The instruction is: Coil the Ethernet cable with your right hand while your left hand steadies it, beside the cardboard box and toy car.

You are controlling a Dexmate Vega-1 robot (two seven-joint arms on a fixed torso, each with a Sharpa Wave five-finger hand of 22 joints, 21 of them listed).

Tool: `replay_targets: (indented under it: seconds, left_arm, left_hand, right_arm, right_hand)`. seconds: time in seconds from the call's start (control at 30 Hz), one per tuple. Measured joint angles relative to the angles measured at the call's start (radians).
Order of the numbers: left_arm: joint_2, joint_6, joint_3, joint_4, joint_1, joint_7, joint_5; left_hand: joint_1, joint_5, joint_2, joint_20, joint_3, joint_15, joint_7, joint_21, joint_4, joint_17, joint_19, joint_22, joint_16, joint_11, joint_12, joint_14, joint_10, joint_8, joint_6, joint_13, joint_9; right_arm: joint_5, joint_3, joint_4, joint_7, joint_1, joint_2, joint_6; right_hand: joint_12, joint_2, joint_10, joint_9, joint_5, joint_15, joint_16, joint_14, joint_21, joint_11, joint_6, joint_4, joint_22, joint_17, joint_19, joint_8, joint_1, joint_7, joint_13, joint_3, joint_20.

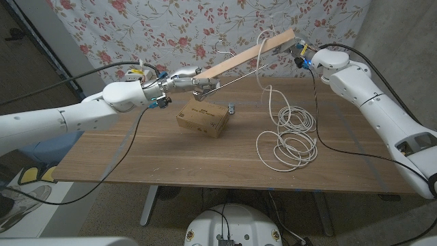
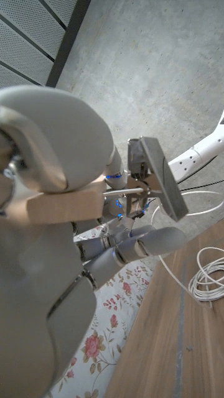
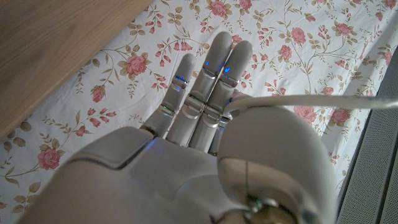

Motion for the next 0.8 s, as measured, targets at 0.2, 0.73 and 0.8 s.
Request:
replay_targets:
  seconds: [0.2, 0.73, 0.8]
  left_arm:
    - [0.004, -0.016, 0.007, -0.011, 0.012, 0.127, 0.041]
    - [0.027, 0.146, 0.030, -0.096, -0.013, 0.462, 0.188]
    - [0.029, 0.169, 0.031, -0.106, -0.017, 0.487, 0.201]
  left_hand:
    - [0.000, 0.000, 0.000, 0.000, 0.000, 0.000, -0.003, 0.000, 0.000, 0.000, 0.000, 0.000, 0.001, 0.000, 0.000, 0.000, 0.000, 0.000, 0.003, -0.003, -0.004]
    - [-0.006, 0.000, 0.006, 0.000, 0.000, 0.000, -0.008, 0.004, 0.000, 0.000, 0.000, -0.002, 0.002, -0.004, 0.000, 0.000, 0.004, 0.008, -0.002, 0.000, -0.004]
    - [-0.006, -0.001, 0.006, 0.000, 0.000, 0.000, -0.008, 0.004, 0.000, 0.000, 0.000, -0.002, 0.002, -0.005, 0.000, 0.000, 0.006, 0.008, -0.002, 0.000, -0.004]
  right_arm:
    - [0.016, 0.001, 0.012, -0.001, -0.027, 0.004, 0.012]
    - [0.079, 0.018, 0.082, 0.000, -0.113, 0.028, 0.073]
    - [0.085, 0.019, 0.092, 0.000, -0.124, 0.031, 0.079]
  right_hand:
    - [0.000, 0.001, 0.000, 0.000, 0.000, 0.000, 0.000, 0.000, 0.004, 0.000, 0.000, 0.001, -0.005, 0.002, 0.000, -0.001, -0.001, 0.000, -0.004, 0.001, 0.000]
    - [0.000, -0.001, 0.000, 0.005, -0.004, 0.002, -0.008, 0.002, 0.011, 0.000, 0.018, -0.002, -0.009, 0.005, -0.003, -0.008, -0.004, 0.000, -0.004, 0.007, 0.003]
    - [0.000, -0.001, 0.000, 0.005, -0.004, 0.002, -0.008, 0.002, 0.011, 0.000, 0.018, -0.002, -0.009, 0.005, -0.007, -0.008, -0.004, 0.000, -0.005, 0.007, 0.000]
